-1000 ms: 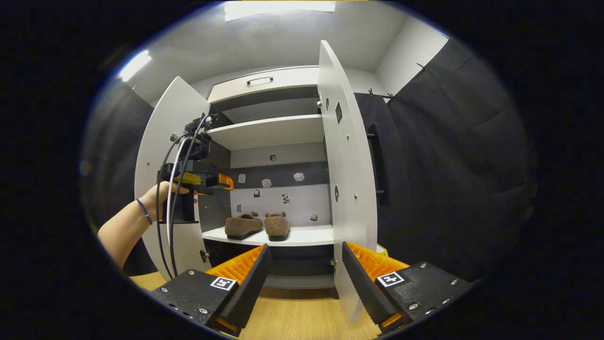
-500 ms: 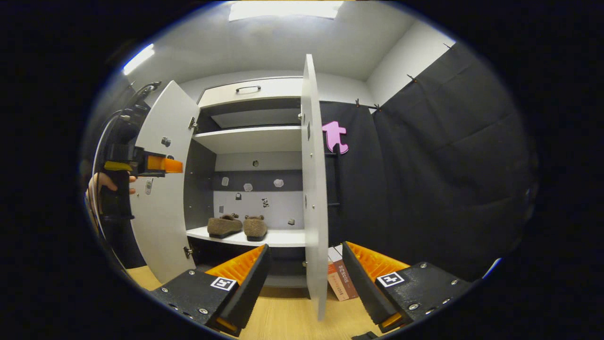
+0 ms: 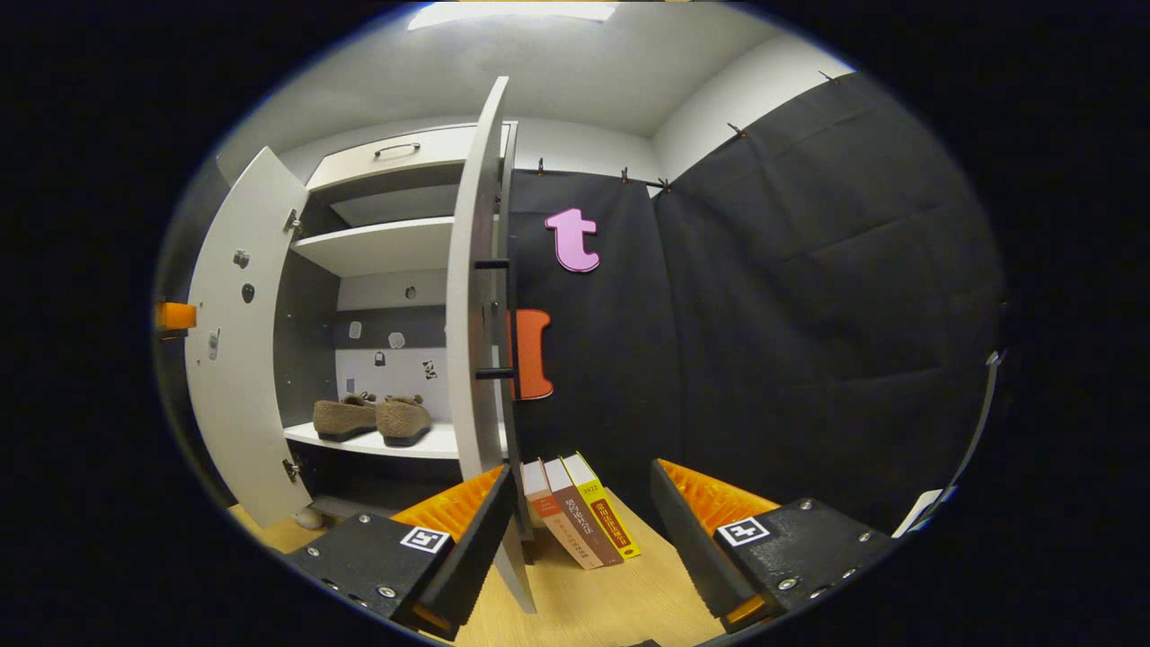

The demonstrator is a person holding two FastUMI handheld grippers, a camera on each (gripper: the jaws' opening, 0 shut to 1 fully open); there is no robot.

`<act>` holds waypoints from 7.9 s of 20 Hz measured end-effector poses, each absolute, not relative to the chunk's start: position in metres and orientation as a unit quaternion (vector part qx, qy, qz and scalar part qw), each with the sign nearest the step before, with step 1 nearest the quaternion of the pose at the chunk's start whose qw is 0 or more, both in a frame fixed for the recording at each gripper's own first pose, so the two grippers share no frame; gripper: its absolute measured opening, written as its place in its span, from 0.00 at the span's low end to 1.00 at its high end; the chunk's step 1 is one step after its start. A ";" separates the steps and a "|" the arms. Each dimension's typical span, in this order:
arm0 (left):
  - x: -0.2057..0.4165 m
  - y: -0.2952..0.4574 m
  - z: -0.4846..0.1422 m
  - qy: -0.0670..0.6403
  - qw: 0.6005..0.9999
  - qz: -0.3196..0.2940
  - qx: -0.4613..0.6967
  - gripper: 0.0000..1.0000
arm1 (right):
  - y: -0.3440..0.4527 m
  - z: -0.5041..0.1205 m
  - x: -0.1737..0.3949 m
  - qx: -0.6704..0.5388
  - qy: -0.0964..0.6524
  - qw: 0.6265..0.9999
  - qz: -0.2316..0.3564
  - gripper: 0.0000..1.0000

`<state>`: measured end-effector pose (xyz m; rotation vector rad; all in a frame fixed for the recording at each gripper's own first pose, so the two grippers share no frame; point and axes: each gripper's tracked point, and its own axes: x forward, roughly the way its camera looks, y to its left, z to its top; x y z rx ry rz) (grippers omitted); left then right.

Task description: Grab one shoe with the right hand and put it into the shoe cabinet, grab the other shoe with the left hand and put it into the shoe cabinet; then close the right door with the right hand and the left door with the left hand.

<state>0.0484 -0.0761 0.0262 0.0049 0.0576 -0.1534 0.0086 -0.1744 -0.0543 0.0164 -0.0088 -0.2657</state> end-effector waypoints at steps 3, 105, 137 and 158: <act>0.033 -0.066 0.027 0.027 0.996 -0.088 0.003 0.96 | -0.187 -0.071 0.026 0.009 0.012 0.990 -0.142 0.93; 0.201 -0.067 -0.147 0.110 0.991 -0.064 0.034 0.94 | -0.047 -0.053 0.077 0.016 -0.014 1.000 -0.002 0.94; 0.114 0.007 -0.026 0.073 0.997 -0.009 0.031 0.96 | -0.032 0.016 0.072 0.000 -0.019 1.000 0.002 0.94; 0.016 0.064 0.061 0.026 1.000 0.001 -0.002 0.96 | -0.001 0.057 0.021 0.004 -0.026 0.999 0.025 0.94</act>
